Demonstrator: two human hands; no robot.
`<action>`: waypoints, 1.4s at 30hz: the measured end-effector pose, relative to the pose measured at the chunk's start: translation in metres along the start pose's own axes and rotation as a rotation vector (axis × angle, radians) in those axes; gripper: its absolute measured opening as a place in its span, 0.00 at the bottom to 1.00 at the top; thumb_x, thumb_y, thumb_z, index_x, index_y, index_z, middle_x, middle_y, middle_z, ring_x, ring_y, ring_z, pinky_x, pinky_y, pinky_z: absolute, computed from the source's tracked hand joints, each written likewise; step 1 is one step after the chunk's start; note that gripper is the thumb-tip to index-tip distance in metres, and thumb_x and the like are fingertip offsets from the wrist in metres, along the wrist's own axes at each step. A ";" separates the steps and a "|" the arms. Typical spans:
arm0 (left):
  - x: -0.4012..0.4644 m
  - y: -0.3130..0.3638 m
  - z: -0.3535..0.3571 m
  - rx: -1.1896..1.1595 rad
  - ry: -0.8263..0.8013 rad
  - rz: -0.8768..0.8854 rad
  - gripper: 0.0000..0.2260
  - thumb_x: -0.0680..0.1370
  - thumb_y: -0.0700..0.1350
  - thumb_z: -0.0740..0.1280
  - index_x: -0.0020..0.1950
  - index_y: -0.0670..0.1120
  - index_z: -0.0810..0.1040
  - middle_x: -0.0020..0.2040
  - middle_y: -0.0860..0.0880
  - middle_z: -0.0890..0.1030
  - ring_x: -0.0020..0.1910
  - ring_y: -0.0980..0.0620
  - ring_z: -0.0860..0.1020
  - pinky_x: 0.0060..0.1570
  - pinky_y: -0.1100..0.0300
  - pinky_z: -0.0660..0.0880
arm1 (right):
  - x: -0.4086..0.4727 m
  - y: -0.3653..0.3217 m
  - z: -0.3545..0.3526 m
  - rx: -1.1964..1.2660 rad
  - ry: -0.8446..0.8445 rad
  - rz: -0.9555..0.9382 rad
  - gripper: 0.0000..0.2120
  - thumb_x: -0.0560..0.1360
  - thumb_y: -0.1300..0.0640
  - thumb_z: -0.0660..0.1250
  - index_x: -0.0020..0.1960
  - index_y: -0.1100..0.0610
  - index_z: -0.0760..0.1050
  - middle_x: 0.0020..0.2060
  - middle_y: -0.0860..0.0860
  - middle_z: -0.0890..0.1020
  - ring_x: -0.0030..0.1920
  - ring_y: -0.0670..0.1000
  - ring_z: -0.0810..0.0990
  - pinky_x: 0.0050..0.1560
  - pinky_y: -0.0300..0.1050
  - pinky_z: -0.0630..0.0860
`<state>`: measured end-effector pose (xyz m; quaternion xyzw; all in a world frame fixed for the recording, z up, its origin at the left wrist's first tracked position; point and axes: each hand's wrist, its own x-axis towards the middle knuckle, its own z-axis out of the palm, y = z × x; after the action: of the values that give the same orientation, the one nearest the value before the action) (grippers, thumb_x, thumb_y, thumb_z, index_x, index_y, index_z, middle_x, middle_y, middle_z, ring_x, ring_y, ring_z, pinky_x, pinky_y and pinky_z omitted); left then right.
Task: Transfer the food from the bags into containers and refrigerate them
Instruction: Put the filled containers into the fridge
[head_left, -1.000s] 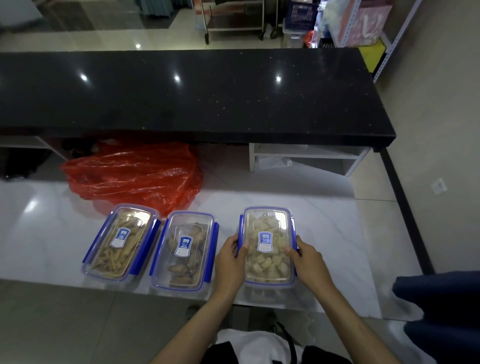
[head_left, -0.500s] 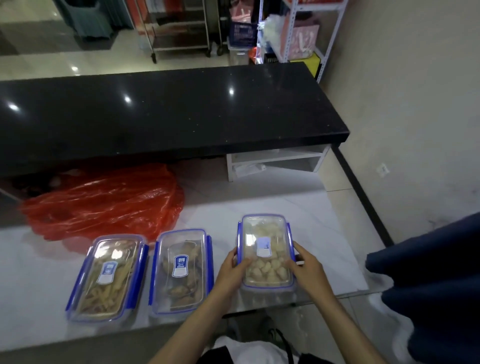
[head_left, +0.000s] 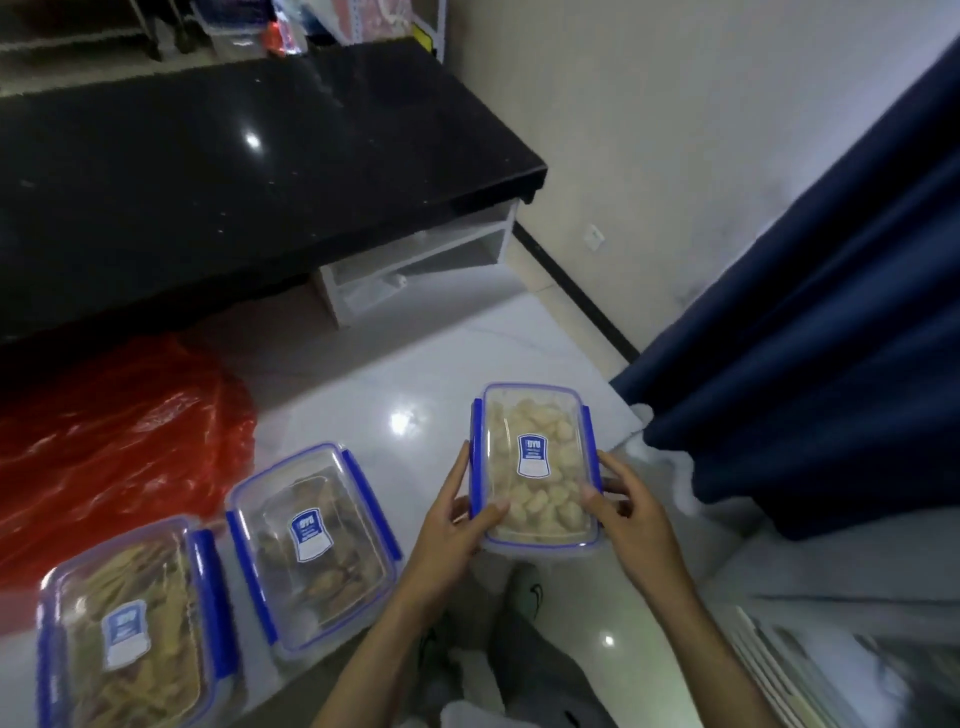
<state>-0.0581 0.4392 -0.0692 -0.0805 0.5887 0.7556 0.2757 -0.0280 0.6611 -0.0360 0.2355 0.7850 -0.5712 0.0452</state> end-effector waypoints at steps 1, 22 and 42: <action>0.001 -0.002 0.006 0.014 -0.023 -0.001 0.36 0.76 0.53 0.75 0.79 0.67 0.60 0.65 0.53 0.83 0.62 0.47 0.84 0.60 0.39 0.81 | -0.008 0.004 -0.008 0.036 0.025 0.016 0.19 0.80 0.52 0.69 0.70 0.44 0.74 0.56 0.46 0.83 0.51 0.44 0.85 0.44 0.41 0.83; 0.044 -0.040 0.219 0.119 -0.383 -0.101 0.34 0.77 0.42 0.72 0.79 0.64 0.65 0.65 0.47 0.84 0.62 0.41 0.84 0.60 0.38 0.80 | -0.047 0.214 -0.291 -1.206 0.285 0.284 0.16 0.75 0.53 0.68 0.62 0.54 0.79 0.56 0.55 0.80 0.56 0.58 0.78 0.47 0.52 0.78; 0.086 -0.102 0.409 0.158 -0.215 -0.161 0.47 0.61 0.59 0.85 0.77 0.66 0.68 0.69 0.48 0.81 0.65 0.39 0.81 0.67 0.32 0.73 | 0.066 0.343 -0.477 -1.361 -0.102 0.504 0.16 0.79 0.52 0.66 0.65 0.54 0.79 0.68 0.53 0.76 0.73 0.54 0.66 0.69 0.53 0.70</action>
<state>0.0057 0.8644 -0.0740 -0.0242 0.6050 0.6867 0.4022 0.1524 1.2009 -0.1951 0.3019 0.8853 0.0611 0.3484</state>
